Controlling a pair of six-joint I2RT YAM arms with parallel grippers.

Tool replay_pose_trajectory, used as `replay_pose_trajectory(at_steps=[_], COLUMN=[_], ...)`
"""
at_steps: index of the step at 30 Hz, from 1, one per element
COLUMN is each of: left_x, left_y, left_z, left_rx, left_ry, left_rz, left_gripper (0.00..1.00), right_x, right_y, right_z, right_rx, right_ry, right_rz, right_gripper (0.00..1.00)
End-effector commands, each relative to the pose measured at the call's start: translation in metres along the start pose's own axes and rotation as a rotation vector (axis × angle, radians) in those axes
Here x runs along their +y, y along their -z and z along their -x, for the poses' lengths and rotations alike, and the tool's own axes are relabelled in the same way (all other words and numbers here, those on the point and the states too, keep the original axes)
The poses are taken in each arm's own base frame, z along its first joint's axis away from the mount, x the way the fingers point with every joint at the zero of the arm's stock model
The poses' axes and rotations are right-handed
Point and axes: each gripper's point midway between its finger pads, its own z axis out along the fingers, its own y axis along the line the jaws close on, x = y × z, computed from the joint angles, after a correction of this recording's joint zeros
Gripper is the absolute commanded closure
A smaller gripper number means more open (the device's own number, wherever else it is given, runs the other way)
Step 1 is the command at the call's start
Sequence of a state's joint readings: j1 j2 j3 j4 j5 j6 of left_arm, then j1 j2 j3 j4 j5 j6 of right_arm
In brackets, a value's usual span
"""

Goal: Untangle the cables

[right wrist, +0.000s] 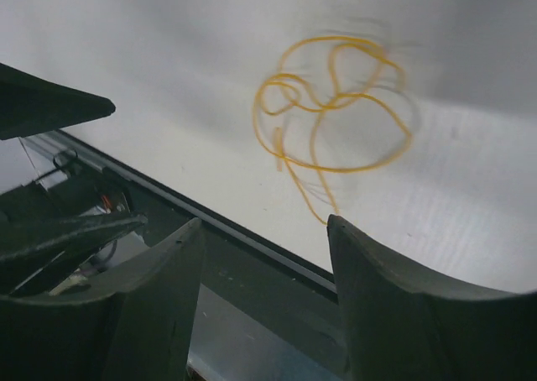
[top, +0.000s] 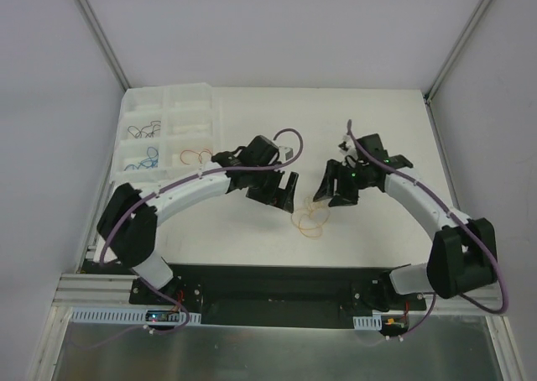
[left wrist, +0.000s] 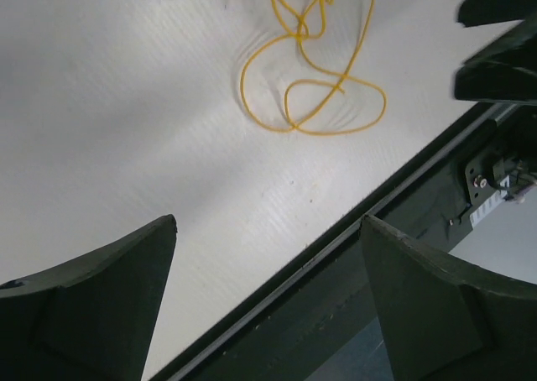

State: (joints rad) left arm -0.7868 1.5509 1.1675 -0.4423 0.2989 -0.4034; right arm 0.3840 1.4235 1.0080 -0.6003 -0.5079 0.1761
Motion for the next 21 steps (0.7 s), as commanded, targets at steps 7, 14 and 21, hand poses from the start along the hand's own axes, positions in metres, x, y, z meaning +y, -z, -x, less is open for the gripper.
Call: replay_pose_trajectory(at_steps=[7,14,21], left_x=[-0.02,-0.025,-0.016], left_y=[-0.068,-0.113,-0.14], left_z=[0.047,0.047,0.014], left_rx=[0.106,0.168,0.27], left_ry=[-0.125,-0.237,-0.265], left_rz=[-0.046,0.038,0.171], left_gripper=[0.01,0.01,0.11], right_x=[-0.079,-0.087,-0.095], right_y=[0.049,0.053,0.053], right_z=[-0.037,-0.047,-0.05], right_rx=[-0.13,-0.162,-0.158], right_ry=[-0.205,-0.191,-0.201], right_rz=[-0.101,-0.117,-0.145], right_gripper=[0.23,0.24,0.24])
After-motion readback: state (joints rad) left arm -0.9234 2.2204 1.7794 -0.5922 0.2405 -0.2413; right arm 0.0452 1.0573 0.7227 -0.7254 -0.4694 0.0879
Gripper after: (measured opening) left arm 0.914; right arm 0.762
